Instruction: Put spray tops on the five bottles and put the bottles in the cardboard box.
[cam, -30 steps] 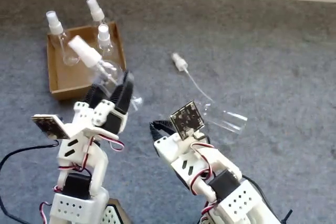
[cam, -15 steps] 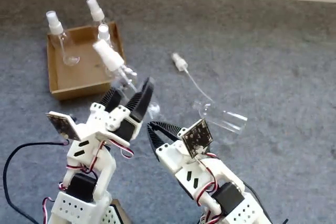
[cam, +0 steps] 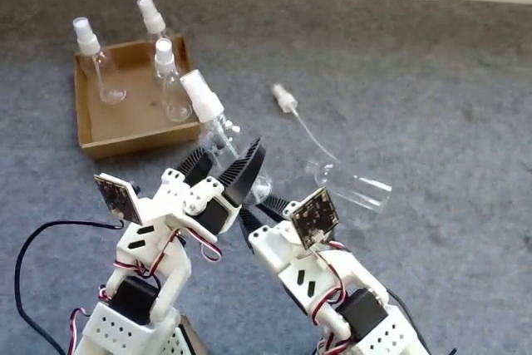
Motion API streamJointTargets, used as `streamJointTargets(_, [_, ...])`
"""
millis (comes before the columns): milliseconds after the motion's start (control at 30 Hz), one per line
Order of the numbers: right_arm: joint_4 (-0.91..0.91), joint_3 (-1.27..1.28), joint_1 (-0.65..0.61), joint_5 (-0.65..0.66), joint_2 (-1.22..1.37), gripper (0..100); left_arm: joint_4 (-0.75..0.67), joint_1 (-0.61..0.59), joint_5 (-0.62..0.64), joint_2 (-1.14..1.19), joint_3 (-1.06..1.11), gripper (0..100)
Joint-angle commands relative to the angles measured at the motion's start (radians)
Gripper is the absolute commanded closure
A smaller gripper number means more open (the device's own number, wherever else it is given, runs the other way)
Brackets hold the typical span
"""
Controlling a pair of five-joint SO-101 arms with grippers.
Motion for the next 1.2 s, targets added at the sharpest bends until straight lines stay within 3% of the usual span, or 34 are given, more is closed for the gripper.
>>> streamJointTargets(0, [-0.028,0.002,0.097,0.008,-0.015,98.7,0.037,0.024,-0.012,-0.008,0.021,85])
streamJointTargets(300, [-0.03,0.007,0.159,0.009,-0.015,98.7,0.04,0.084,-0.147,-0.008,0.021,85])
streamJointTargets(533, [-0.028,0.088,0.153,0.009,-0.015,98.7,0.032,-0.035,-0.155,-0.01,0.021,85])
streamJointTargets(767, [-0.03,0.125,0.153,0.009,-0.015,98.7,0.038,-0.232,-0.167,-0.01,0.012,85])
streamJointTargets(867, [-0.03,0.125,0.153,0.006,-0.015,98.7,0.038,-0.302,-0.305,-0.008,0.007,85])
streamJointTargets(933, [-0.03,0.125,0.153,0.005,-0.015,98.7,0.084,-0.332,-0.365,-0.001,-0.027,85])
streamJointTargets(1167, [-0.025,0.125,0.157,0.003,-0.013,98.7,0.328,-0.404,-0.394,0.001,-0.291,85])
